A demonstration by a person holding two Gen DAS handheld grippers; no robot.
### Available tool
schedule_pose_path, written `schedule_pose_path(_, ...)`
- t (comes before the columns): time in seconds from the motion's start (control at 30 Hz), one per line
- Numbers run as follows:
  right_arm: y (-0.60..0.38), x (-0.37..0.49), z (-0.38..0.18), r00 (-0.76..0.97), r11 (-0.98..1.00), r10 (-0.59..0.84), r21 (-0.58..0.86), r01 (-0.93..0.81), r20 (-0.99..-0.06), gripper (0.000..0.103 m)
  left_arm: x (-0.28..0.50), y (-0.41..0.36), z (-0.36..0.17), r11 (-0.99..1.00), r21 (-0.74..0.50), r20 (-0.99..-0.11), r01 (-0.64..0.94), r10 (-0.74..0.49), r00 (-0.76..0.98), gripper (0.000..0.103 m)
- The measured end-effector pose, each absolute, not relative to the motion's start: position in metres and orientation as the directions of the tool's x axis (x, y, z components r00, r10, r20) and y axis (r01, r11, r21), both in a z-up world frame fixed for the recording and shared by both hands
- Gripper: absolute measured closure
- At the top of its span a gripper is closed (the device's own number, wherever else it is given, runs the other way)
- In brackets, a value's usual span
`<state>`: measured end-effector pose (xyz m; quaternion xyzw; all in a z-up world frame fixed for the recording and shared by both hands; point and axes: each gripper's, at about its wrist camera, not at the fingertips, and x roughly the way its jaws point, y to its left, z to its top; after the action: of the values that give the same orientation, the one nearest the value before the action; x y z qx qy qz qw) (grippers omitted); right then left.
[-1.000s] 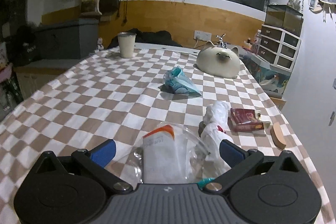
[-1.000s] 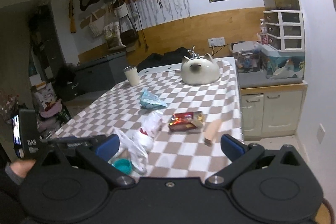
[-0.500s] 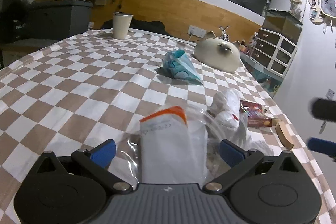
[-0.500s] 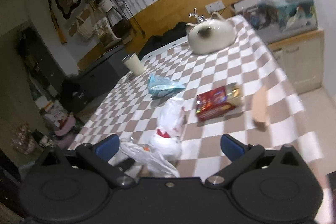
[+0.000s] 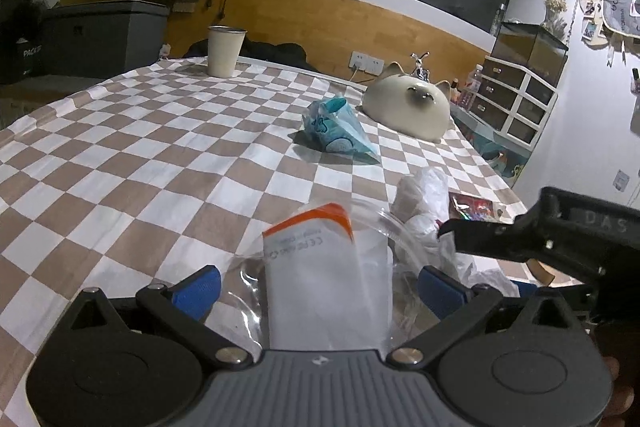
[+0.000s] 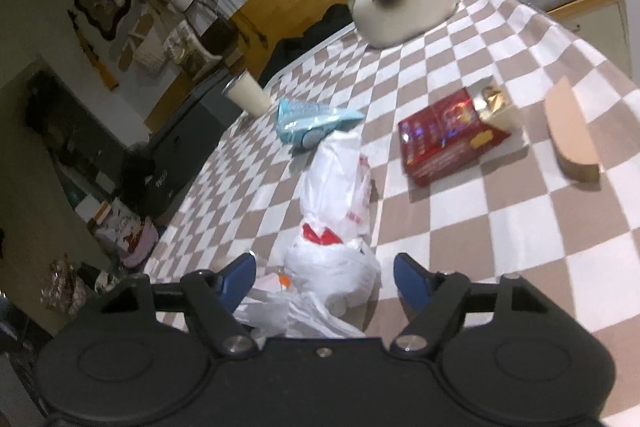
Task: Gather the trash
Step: 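Reach the left gripper toward the clear plastic bag while the right approaches the white bag, then grasp the clear zip bag with the left gripper while the right grasps the white bag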
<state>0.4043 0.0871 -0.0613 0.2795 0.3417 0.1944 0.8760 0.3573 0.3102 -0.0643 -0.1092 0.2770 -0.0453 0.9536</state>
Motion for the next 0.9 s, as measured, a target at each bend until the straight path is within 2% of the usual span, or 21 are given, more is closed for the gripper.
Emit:
schedule_pose_path(0.2,0.095,0.408,-0.064,0.680,0.789,0.531,0.587,-0.180,-0.505,0.028,0.357,0.309,-0.064,0.975,-0.223,-0.528,0.022,-0.139,0.838,0.000)
schedule_pose_path(0.27,0.097,0.407,-0.063,0.682,0.804,0.519,0.566,-0.182,-0.516,0.036,0.356,0.306,-0.064,0.979,-0.204,-0.531,0.025,-0.132,0.837,0.000)
schedule_pose_path(0.3,0.096,0.406,-0.063,0.679,0.808,0.515,0.560,-0.181,-0.523,0.052,0.356,0.306,-0.064,0.981,-0.193,-0.534,0.026,-0.127,0.836,0.000)
schedule_pose_path(0.63,0.074,0.396,-0.061,0.699,0.824,0.489,0.540,-0.174,-0.522,0.054,0.356,0.291,-0.066,0.994,-0.083,-0.570,0.074,-0.108,0.814,0.000)
schedule_pose_path(0.8,0.067,0.391,-0.060,0.712,0.834,0.474,0.524,-0.174,-0.518,0.054,0.362,0.293,-0.070,0.997,-0.072,-0.607,0.027,-0.065,0.792,0.000)
schedule_pose_path(0.9,0.071,0.389,-0.058,0.714,0.850,0.465,0.491,-0.193,-0.524,0.054,0.361,0.296,-0.069,0.997,-0.074,-0.597,0.017,-0.058,0.800,0.001)
